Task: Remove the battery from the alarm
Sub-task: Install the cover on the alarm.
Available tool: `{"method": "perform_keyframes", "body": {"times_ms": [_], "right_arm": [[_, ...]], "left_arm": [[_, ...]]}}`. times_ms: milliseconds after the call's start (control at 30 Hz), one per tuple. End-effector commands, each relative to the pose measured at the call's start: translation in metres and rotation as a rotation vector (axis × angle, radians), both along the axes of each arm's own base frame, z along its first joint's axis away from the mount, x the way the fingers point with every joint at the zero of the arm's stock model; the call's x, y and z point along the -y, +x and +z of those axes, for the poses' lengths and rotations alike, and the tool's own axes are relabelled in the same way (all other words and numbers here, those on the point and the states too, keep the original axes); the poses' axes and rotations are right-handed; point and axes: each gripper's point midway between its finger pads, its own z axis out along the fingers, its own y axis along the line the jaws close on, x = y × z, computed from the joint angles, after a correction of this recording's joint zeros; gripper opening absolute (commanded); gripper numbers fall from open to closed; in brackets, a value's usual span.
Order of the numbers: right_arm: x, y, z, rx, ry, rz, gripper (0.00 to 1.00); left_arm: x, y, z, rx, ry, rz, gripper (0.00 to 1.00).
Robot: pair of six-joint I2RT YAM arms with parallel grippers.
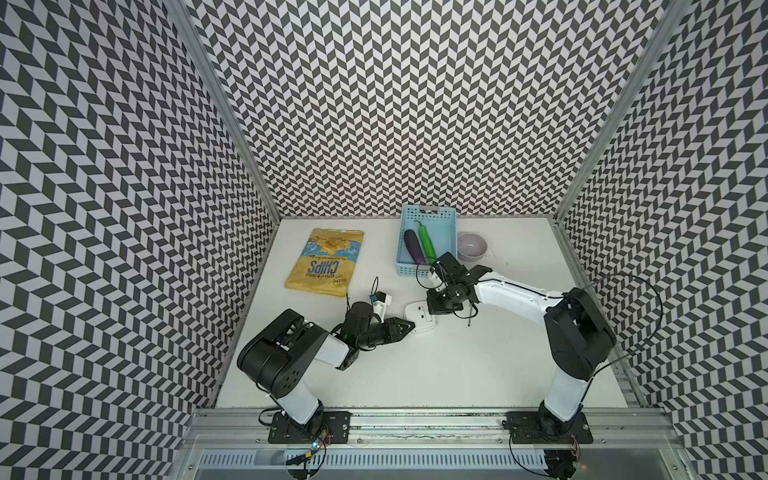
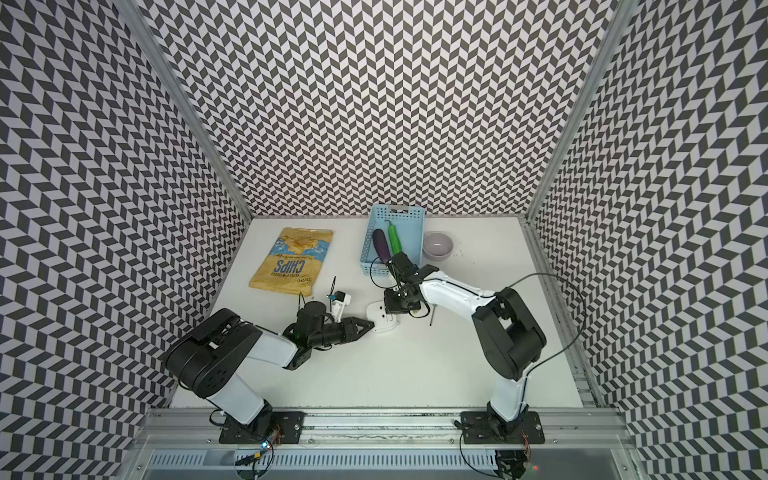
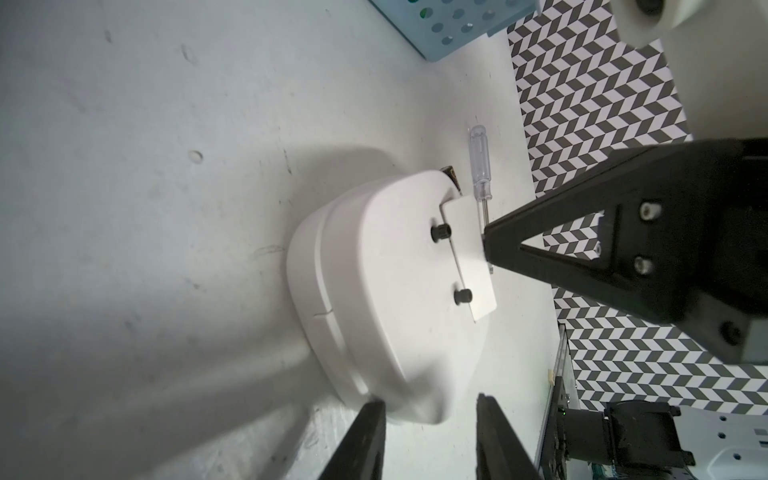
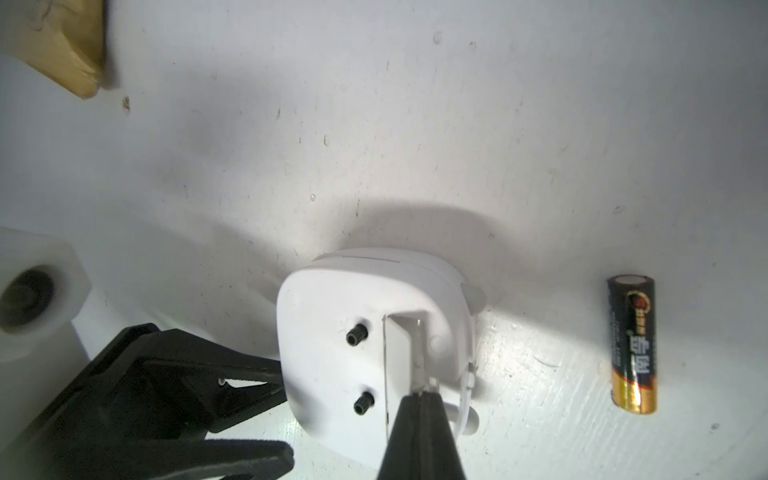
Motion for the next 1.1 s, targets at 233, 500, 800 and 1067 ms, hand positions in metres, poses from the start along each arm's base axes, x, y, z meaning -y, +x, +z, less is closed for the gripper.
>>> {"method": "perform_keyframes", "body": {"times_ms": [233,500,800,1067], "right_arm": [[-0.008,0.004,0.008,0.014,0.037,0.018,0.00],[-0.009,0.000,0.000,-0.010,0.037,0.035,0.00],[-0.008,-0.008,-0.009,-0.040,0.038,0.046,0.00],[-0.014,-0.008,-0.006,-0.064,0.086,0.036,0.00]], "left_arm": [[0.005,0.006,0.007,0.031,-0.006,-0.004,0.40],[0.006,0.006,0.005,0.027,-0.007,-0.007,0.40],[0.006,0.006,0.005,0.027,-0.006,-0.006,0.40],[0.008,0.003,0.004,0.016,-0.018,-0.015,0.40]]}}
